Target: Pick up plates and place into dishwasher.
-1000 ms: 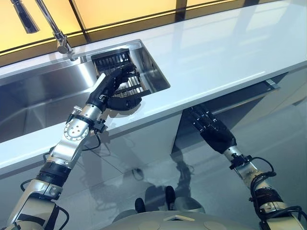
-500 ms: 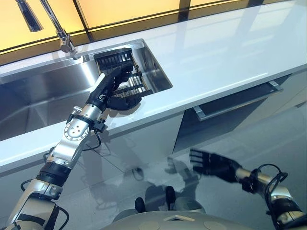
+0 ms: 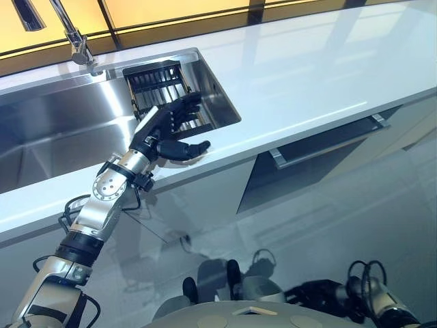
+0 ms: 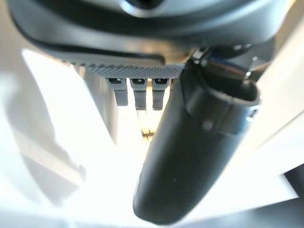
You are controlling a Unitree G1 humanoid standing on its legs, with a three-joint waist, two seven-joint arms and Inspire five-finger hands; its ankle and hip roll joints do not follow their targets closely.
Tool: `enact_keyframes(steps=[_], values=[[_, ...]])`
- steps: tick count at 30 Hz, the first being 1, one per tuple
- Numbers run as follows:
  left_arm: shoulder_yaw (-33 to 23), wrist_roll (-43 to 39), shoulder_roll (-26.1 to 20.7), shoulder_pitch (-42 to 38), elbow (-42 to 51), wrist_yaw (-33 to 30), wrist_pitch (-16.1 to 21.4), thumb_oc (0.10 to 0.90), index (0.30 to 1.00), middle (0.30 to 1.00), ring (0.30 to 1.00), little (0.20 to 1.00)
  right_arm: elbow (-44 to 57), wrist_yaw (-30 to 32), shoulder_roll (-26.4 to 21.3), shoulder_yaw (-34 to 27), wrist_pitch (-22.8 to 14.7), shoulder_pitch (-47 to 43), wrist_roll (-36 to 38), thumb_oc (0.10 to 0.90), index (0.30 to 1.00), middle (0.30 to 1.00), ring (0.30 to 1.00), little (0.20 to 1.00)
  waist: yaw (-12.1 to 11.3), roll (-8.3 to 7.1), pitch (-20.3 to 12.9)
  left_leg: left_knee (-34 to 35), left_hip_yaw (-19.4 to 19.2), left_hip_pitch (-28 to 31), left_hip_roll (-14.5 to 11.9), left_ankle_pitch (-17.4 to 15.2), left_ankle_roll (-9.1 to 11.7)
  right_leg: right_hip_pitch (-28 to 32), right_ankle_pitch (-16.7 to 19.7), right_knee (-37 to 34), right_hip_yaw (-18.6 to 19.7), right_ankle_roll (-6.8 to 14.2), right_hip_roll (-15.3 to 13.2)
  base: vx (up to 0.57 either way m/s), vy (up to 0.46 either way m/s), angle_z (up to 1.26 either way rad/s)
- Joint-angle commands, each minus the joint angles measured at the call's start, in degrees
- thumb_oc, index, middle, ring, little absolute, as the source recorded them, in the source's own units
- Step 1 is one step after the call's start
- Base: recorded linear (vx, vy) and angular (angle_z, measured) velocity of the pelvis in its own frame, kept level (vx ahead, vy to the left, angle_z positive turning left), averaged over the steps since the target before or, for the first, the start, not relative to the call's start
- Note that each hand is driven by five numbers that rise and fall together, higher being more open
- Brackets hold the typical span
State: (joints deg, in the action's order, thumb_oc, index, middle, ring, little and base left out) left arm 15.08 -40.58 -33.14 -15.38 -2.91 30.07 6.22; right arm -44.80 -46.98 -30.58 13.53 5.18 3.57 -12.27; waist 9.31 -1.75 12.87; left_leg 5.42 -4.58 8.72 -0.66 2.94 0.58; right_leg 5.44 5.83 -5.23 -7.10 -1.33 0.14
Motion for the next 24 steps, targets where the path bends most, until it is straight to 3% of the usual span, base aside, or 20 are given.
enact_keyframes(steps=[1,2,4,6,13,14,17,19,23,24], values=[[3.13,-14.10,1.69,-2.17,8.45,24.78,-9.98,0.800,0.900,0.900,0.900,0.900,-3.69,-0.23,-2.29,1.80,-0.81,-3.23,2.04,0.800,0.900,0.900,0.900,0.900,-1.51,1.20,-2.64,-1.59,-3.65,1.90,0.74,-5.89,-0.83,1.47,-6.42,3.45,2.70,5.87,0.45,0.04,0.069,0.16],[4.42,-18.41,2.03,-2.08,9.67,27.51,-14.49,0.800,0.900,0.900,0.900,0.900,-4.98,-0.42,-2.19,2.25,-0.94,-3.91,1.61,0.800,0.900,0.900,0.900,0.900,-1.61,1.44,-2.57,-1.45,-3.38,2.07,0.87,-5.93,-0.88,1.63,-6.46,3.47,2.70,5.81,0.46,0.04,0.076,0.06],[5.71,-21.09,3.20,-1.89,10.59,29.80,-18.61,0.800,0.900,0.900,0.900,0.900,-6.16,-0.67,-2.04,2.64,-1.03,-4.56,1.32,0.800,0.900,0.900,0.900,0.900,-1.70,1.65,-2.53,-1.27,-3.12,2.29,0.99,-6.04,-0.93,1.86,-6.60,3.45,2.64,5.75,0.43,0.04,0.048,0.08],[7.17,-25.23,5.14,-1.22,11.43,33.22,-25.27,0.800,0.900,0.900,0.900,0.900,-7.94,-0.92,-1.62,3.33,-0.77,-6.03,0.70,0.800,0.900,0.900,0.900,0.900,-1.98,1.93,-2.66,-1.10,-2.66,2.30,1.23,-6.20,-1.03,1.94,-6.80,3.57,2.56,5.55,0.33,0.03,0.052,0.10],[7.55,-31.26,9.04,3.18,15.00,39.51,-37.02,0.800,0.900,0.900,0.900,0.900,-10.49,-1.21,-1.97,4.11,-1.31,-7.92,-0.31,0.800,0.900,0.900,0.900,0.900,-3.23,2.22,-2.76,-1.04,-1.40,1.90,1.86,-6.58,-1.30,1.70,-7.50,4.31,1.84,4.83,0.07,0.01,0.038,0.03],[7.78,-29.26,10.36,4.34,15.53,41.40,-39.97,0.800,0.900,0.900,0.900,0.900,-10.01,-1.92,-2.12,4.19,-0.80,-8.41,-0.86,0.800,0.900,0.900,0.900,0.900,-3.46,2.22,-2.80,-1.15,-1.17,1.75,2.02,-6.68,-1.31,1.65,-7.73,4.58,1.68,4.65,0.03,0.00,0.027,0.07],[8.00,-25.61,11.47,6.26,13.96,41.65,-43.79,0.800,0.900,0.900,0.900,0.900,-8.62,-3.21,-2.47,3.86,0.22,-9.08,-1.72,0.800,0.900,0.900,0.900,0.900,-3.69,2.39,-2.83,-1.27,-0.85,1.61,2.19,-6.64,-1.34,1.52,-8.00,4.99,1.33,4.47,-0.07,0.00,0.031,0.10],[7.68,-19.73,11.87,8.08,11.23,43.21,-42.31,0.800,0.900,0.900,0.900,0.900,-8.69,-3.64,-2.77,3.43,-0.06,-9.27,-2.29,0.800,0.900,0.900,0.900,0.900,-3.88,2.52,-3.03,-1.36,-0.70,1.53,2.25,-6.66,-1.37,1.44,-8.21,5.21,1.11,4.38,-0.15,0.00,0.020,0.11],[6.61,-18.75,11.60,9.77,7.16,42.90,-40.95,0.800,0.900,0.900,0.900,0.900,-8.15,-3.85,-2.96,2.84,0.11,-9.20,-2.83,0.800,0.900,0.900,0.900,0.900,-4.13,2.67,-3.14,-1.50,-0.51,1.49,2.38,-6.72,-1.47,1.45,-8.31,5.31,0.83,4.37,-0.27,0.01,0.016,0.04],[4.92,-13.98,11.92,11.62,1.42,42.53,-37.68,0.800,0.900,0.900,0.900,0.900,-7.98,-4.33,-3.24,2.08,-0.23,-8.97,-3.35,0.800,0.900,0.900,0.900,0.900,-4.41,2.77,-3.30,-1.67,-0.36,1.48,2.51,-6.79,-1.54,1.51,-8.39,5.34,0.54,4.28,-0.41,0.01,0.025,0.07]])
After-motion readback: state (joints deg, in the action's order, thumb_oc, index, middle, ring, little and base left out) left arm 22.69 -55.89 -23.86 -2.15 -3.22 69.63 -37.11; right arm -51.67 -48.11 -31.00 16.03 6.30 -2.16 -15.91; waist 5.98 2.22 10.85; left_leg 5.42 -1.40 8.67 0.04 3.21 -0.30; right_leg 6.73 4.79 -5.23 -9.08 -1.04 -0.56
